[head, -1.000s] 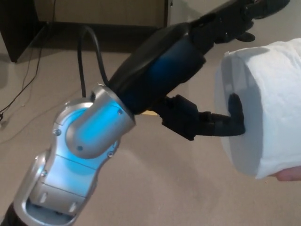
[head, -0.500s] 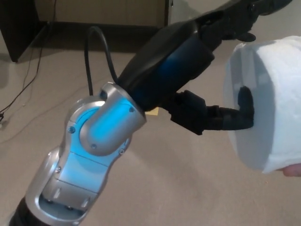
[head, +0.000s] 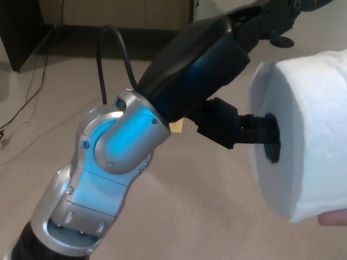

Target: A person is holding a toilet paper roll and the robot extends its left hand to grab the roll by inserting its thumb into the gap in the middle and brings its hand down by its side. Then it extends its arm again to hand the toilet paper roll back to the person.

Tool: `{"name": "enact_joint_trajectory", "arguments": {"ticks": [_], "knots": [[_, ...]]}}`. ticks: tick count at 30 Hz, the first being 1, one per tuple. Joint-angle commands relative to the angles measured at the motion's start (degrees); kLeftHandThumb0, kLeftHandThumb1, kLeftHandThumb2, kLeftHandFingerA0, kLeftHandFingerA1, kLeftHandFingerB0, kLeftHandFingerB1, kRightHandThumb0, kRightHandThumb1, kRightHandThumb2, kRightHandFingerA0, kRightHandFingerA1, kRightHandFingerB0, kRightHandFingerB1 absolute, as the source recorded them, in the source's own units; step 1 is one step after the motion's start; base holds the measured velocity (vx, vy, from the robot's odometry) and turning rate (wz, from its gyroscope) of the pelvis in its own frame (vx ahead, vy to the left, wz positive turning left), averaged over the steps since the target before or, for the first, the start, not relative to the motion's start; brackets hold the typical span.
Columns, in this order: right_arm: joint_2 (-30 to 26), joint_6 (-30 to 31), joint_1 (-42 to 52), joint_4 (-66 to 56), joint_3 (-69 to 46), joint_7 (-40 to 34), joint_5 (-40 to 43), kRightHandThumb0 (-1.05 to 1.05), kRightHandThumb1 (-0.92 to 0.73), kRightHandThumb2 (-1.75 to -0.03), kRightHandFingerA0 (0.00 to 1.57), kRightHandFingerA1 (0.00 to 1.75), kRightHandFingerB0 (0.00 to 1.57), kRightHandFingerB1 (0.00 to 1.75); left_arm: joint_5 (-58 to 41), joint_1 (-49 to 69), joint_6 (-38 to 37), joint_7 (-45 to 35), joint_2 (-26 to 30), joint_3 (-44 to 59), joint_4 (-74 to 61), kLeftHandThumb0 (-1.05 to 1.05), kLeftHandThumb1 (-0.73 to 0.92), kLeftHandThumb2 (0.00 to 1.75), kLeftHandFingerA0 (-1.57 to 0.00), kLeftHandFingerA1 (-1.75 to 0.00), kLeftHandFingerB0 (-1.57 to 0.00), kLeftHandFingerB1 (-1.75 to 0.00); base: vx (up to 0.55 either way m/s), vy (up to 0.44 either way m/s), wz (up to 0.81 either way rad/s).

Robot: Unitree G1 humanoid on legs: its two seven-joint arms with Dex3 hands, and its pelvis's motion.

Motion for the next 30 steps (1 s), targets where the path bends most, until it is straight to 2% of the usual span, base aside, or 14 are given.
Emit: {"name": "enact_joint_trajectory", "arguments": {"ticks": [1, 4, 5, 7, 8, 20, 22, 23, 24, 26, 27, 28, 29, 30], "knots": [[-0.9, 0.04, 0.26, 0.16, -0.15, 0.68, -0.13, -0.4, -0.67, -0.59, 0.71, 0.64, 0.41, 0.38, 1.45, 0.57, -1.46, 0.48, 0.62, 0.33, -0.66, -0.59, 0.37, 0.66, -0.25, -0.41, -0.08, -0.32, 0.0, 0.0, 0.0], [-0.89, 0.34, 0.02, 0.19, -0.26, 0.91, -0.01, -0.4, -0.68, -0.6, 0.71, 0.64, 0.41, 0.37, 1.94, 0.45, -1.36, 0.52, 0.81, 0.28, -0.63, -0.6, 0.37, 0.66, -0.27, -0.41, -0.09, -0.33, 0.0, 0.0, 0.0], [-0.89, 0.44, -0.11, 0.13, -0.31, 1.02, 0.06, -0.45, -0.55, -0.85, 0.65, 0.7, 0.34, 0.5, 2.01, 0.37, -1.62, 0.64, 0.83, 0.31, -0.36, -0.6, 0.37, 0.67, -0.28, -0.42, -0.09, -0.33, 0.0, 0.0, 0.0], [-0.88, 0.34, -0.08, 0.12, -0.31, 0.87, 0.03, -0.4, -0.67, -0.6, 0.69, 0.61, 0.41, 0.38, 1.87, 0.36, -1.65, 0.6, 0.7, 0.36, -0.21, -0.59, 0.37, 0.66, -0.28, -0.42, -0.09, -0.33, 0.0, 0.0, 0.0], [-0.93, 0.27, -0.19, 0.09, -0.37, 0.97, 0.09, -0.45, -0.55, -0.86, 0.62, 0.67, 0.36, 0.51, 1.87, 0.07, -1.88, 0.61, 0.63, 0.36, 0.1, -0.59, 0.37, 0.68, -0.26, -0.42, -0.08, -0.32, 0.0, 0.0, 0.0], [-0.84, 0.79, -0.19, 0.13, -0.32, 0.5, -0.24, -0.39, -0.67, -0.6, 0.72, 0.61, 0.41, 0.37, 3.52, -2.2, -1.47, 1.96, -5.7, -4.83, 2.73, -0.58, 0.39, 0.68, -0.29, -0.42, -0.07, -0.33, 0.0, 0.0, 0.0], [-0.75, 0.77, -0.06, 0.16, -0.4, 0.63, -0.1, -0.39, -0.67, -0.6, 0.69, 0.59, 0.41, 0.38, 4.12, -2.24, -0.69, 2.22, -7.33, -6.09, 3.2, -0.56, 0.43, 0.69, -0.42, -0.46, -0.09, -0.35, 0.0, 0.0, 0.0], [-0.81, 0.77, 0.03, 0.2, -0.42, 0.87, -0.06, -0.4, -0.68, -0.6, 0.7, 0.61, 0.42, 0.38, 3.99, -2.29, -1.01, 2.77, -8.78, -6.97, 3.99, -0.38, 0.66, 0.6, -0.77, -0.45, -0.2, -0.29, 0.0, 0.0, 0.0], [-0.86, 0.94, 0.0, 0.23, -0.4, 1.09, -0.06, -0.4, -0.68, -0.6, 0.7, 0.61, 0.42, 0.38, 3.54, -2.34, -1.72, 3.29, -10.08, -7.66, 4.92, -0.38, 0.66, 0.6, -0.77, -0.45, -0.2, -0.29, 0.0, 0.0, 0.0], [-0.95, 0.6, -0.27, 0.26, -0.26, 1.17, -0.21, -0.4, -0.66, -0.6, 0.69, 0.59, 0.42, 0.38, 3.14, -2.24, -0.63, 3.1, -11.86, -8.37, 5.36, -0.29, 0.77, 0.66, -0.92, -1.4, -0.33, -0.33, 0.0, 0.0, 0.0], [-0.92, 0.63, -0.3, 0.29, -0.35, 1.32, -0.1, -0.41, -0.66, -0.6, 0.7, 0.63, 0.42, 0.38, 2.78, -2.23, -0.06, 2.49, -12.12, -8.44, 5.24, -0.27, 0.8, 0.64, -1.05, -1.09, -0.45, -0.34, 0.0, 0.0, 0.0], [-0.87, 0.66, -0.26, 0.29, -0.58, 1.62, 0.18, -0.45, -0.54, -0.85, 0.65, 0.7, 0.37, 0.51, 1.92, -2.09, 0.89, 1.43, -12.5, -8.58, 4.85, -0.22, 0.78, 0.64, -1.17, -0.89, -0.57, -0.37, 0.0, 0.0, 0.0], [-0.85, 0.65, -0.17, 0.24, -0.72, 1.77, 0.36, -0.45, -0.54, -0.85, 0.65, 0.7, 0.37, 0.51, 1.61, -1.9, 1.26, 1.07, -12.77, -8.69, 4.57, -0.22, 0.78, 0.64, -1.17, -0.89, -0.57, -0.37, 0.0, 0.0, 0.0], [-0.85, 1.38, -0.26, 0.17, -0.76, 2.23, 0.44, -0.41, -0.68, -0.61, 0.68, 0.63, 0.42, 0.37, 2.13, -1.35, 0.51, 1.72, -13.12, -9.28, 4.67, -0.15, 0.77, 0.66, -1.07, -1.22, -0.73, -0.43, 0.0, 0.0, 0.0]]}}
